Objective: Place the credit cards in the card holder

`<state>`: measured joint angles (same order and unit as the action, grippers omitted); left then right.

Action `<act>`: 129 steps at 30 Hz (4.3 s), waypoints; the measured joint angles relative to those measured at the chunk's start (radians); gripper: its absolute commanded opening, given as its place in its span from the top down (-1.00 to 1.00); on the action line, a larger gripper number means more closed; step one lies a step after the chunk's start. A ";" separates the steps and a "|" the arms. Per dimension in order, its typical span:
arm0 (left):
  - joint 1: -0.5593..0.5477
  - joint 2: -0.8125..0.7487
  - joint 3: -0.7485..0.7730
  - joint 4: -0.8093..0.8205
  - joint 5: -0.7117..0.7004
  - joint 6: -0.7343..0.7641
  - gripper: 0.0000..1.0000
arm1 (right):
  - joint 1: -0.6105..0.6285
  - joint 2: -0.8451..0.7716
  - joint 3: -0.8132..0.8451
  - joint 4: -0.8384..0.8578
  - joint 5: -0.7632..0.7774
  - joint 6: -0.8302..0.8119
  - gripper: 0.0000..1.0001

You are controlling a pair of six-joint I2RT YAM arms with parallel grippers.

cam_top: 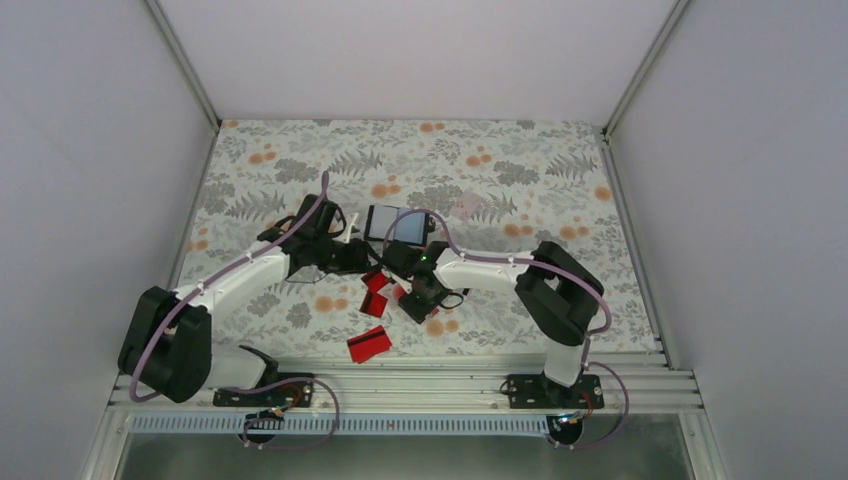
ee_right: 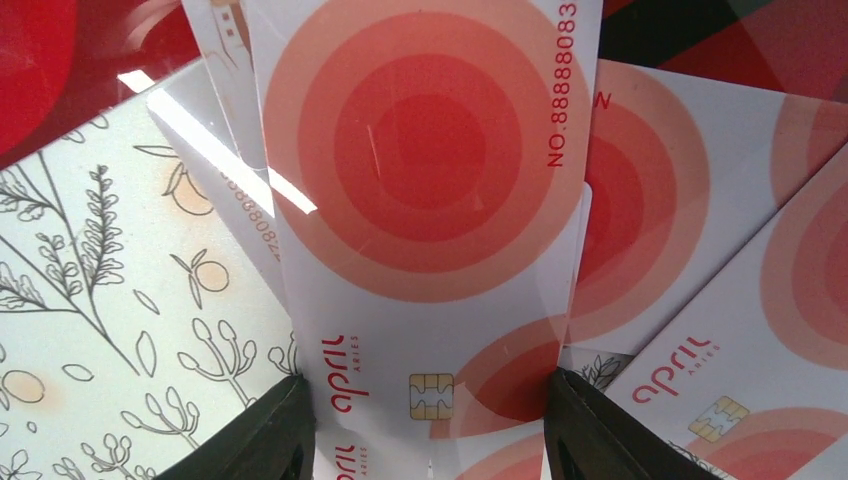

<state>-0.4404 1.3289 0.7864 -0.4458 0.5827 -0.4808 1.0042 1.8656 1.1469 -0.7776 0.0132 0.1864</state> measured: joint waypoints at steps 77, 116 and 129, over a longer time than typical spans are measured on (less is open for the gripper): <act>-0.097 0.450 -0.087 0.784 0.166 -0.494 0.95 | -0.259 -0.199 -0.223 0.246 -0.272 -0.019 -0.68; 0.076 0.256 0.684 -0.151 0.662 0.333 0.95 | -0.595 -0.381 0.122 0.394 -1.228 0.102 0.83; 0.076 0.245 0.705 -0.160 0.712 0.316 0.78 | -0.595 -0.359 0.154 0.418 -1.339 0.142 0.92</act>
<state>-0.3645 1.5742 1.4914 -0.6060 1.2945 -0.1650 0.4088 1.5063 1.3006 -0.3595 -1.3258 0.3279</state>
